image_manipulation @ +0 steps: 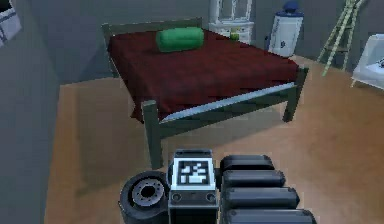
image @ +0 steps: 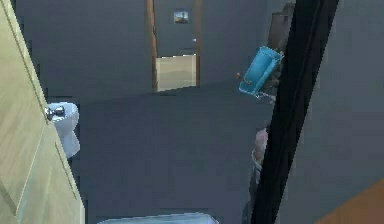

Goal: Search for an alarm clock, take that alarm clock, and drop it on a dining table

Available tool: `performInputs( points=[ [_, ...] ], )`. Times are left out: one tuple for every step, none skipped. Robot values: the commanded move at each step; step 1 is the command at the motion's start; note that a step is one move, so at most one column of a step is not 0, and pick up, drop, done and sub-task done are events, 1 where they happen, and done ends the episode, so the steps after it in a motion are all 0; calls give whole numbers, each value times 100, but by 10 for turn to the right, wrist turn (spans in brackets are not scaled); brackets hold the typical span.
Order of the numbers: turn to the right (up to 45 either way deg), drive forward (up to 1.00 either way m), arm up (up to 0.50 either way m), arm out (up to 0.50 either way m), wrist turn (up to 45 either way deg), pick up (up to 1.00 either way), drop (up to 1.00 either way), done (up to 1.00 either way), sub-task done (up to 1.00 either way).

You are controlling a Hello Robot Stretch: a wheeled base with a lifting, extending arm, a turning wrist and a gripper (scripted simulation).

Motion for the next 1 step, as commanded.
performInputs(
  points=[
    [0, 40, 0, 0, 0, 0, 0, 0, 0]
  ],
)
